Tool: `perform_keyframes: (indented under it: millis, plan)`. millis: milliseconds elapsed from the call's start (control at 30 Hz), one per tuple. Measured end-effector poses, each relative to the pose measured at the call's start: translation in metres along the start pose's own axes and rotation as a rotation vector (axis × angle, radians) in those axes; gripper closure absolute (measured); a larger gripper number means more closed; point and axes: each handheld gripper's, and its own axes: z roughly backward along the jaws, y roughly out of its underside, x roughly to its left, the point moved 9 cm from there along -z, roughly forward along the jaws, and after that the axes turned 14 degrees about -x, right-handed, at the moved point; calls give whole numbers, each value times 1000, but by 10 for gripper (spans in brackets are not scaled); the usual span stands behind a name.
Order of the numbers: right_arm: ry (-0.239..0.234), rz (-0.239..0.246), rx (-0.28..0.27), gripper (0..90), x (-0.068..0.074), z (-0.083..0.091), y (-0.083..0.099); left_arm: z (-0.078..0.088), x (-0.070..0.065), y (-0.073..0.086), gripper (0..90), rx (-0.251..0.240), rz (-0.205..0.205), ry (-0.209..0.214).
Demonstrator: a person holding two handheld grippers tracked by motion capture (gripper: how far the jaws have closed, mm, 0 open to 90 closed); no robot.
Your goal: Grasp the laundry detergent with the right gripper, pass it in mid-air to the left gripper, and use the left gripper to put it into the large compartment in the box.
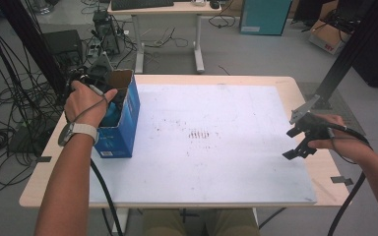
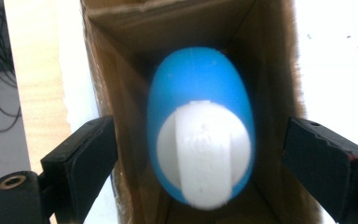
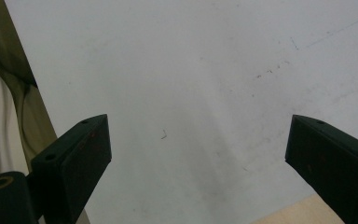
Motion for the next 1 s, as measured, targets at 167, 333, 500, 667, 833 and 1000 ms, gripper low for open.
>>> perform_keyframes:
  millis: [167,333,500,667,833,1000]
  plan:
    - [1,5,0,68,0,1,0,18,-4,-10,117,-43,-38,15]
    - [12,-12,-8,68,0,7,-1,35,-9,-18,110,-69,-66,18]
    - [18,-10,-6,68,1,12,-2,55,-18,-29,103,-106,-83,28]
    - [19,1,-10,68,1,17,-3,73,-28,-39,106,-131,-115,43]
    - [27,4,-18,68,1,20,-6,84,-40,-45,84,-149,-156,73]
    - [28,14,-23,68,1,22,-9,95,-51,-53,82,-171,-227,90]
